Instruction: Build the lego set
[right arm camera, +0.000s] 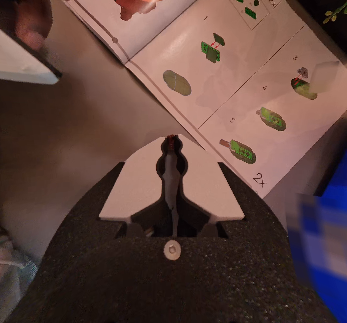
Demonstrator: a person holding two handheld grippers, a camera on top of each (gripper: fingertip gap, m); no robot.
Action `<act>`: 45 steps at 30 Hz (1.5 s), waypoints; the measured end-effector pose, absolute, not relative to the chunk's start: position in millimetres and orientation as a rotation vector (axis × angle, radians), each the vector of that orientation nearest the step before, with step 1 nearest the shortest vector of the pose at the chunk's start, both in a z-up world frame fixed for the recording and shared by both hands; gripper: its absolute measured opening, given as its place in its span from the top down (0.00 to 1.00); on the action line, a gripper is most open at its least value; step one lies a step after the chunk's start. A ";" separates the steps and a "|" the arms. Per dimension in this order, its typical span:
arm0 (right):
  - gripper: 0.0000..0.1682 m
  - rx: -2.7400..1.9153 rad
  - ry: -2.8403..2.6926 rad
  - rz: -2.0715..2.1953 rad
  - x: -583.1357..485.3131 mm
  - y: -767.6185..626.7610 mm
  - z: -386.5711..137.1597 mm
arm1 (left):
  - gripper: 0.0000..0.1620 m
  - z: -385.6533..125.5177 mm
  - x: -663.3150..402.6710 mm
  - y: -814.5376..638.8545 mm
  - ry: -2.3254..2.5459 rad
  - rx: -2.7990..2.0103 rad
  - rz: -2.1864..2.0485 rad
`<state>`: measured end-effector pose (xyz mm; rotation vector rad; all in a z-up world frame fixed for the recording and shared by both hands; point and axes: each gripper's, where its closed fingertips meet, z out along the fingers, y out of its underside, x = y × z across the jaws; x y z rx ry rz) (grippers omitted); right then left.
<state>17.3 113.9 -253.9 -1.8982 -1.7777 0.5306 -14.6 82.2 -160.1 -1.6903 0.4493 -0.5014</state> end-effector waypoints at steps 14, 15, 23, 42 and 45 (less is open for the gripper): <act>0.78 -2.015 -1.559 0.538 49.5 144.7 -243.3 | 0.76 -174.0 -14.6 84.0 0.453 -1.767 -0.517; 0.75 -2.034 -1.560 0.550 49.7 144.3 -247.1 | 0.76 -175.7 -13.5 83.8 0.462 -1.775 -0.517; 0.83 -2.017 -1.599 0.623 38.0 127.1 -254.8 | 0.76 -187.8 -8.6 83.7 0.519 -1.824 -0.485; 0.84 -1.941 -1.615 0.629 28.8 121.0 -250.5 | 0.76 -196.4 -10.5 85.6 0.501 -1.887 -0.478; 0.76 -1.840 -1.504 0.690 26.6 127.8 -231.0 | 0.76 -196.9 -10.1 85.5 0.504 -1.890 -0.479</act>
